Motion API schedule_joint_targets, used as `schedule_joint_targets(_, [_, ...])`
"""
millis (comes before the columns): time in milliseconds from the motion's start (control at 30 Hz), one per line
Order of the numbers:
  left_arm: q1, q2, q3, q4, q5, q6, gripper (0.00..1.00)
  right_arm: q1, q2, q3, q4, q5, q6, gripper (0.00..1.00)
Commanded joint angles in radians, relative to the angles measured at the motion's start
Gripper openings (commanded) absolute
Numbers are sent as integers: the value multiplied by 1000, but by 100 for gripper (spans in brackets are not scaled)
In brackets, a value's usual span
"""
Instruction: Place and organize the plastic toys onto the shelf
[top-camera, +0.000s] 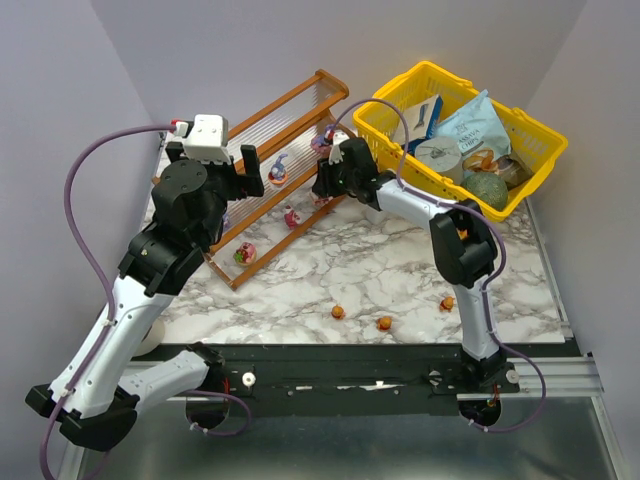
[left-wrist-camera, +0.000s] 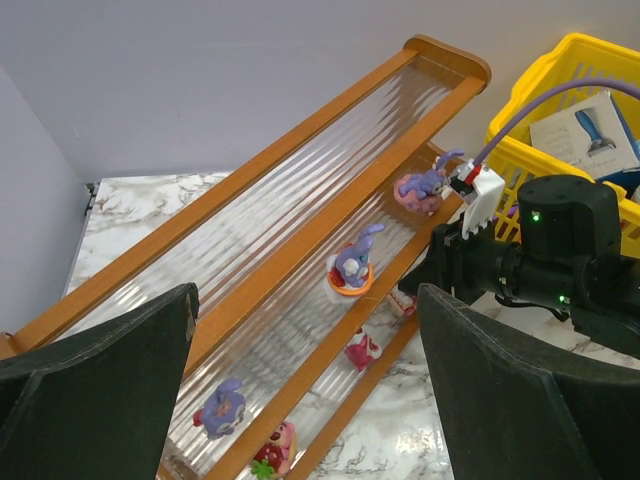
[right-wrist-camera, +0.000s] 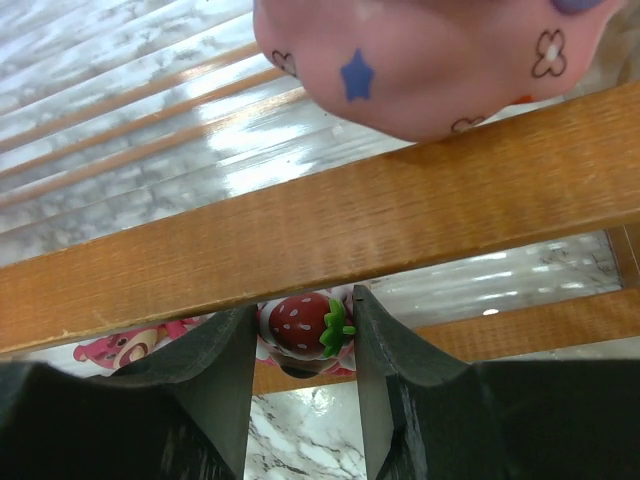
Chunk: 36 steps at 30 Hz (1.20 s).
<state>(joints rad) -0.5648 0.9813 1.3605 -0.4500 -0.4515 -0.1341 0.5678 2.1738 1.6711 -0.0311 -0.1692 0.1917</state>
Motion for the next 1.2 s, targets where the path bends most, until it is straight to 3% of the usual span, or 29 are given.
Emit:
schedule_joint_targets(0, [8,2,28,22,14,14,99,-2,24,45,-58,37,28,36])
schedule_joint_targets(400, [17,7,35,27,20,24,99,3,37,75,-109,57,-1,45])
schedule_joint_targets(700, [23,-3,28,24,22,24,99,18,46,98,-122,88,-31,60])
schedule_joint_targets(1167, [32,-6,25,19,28,21,99,27,-46,13,-49,137,12,67])
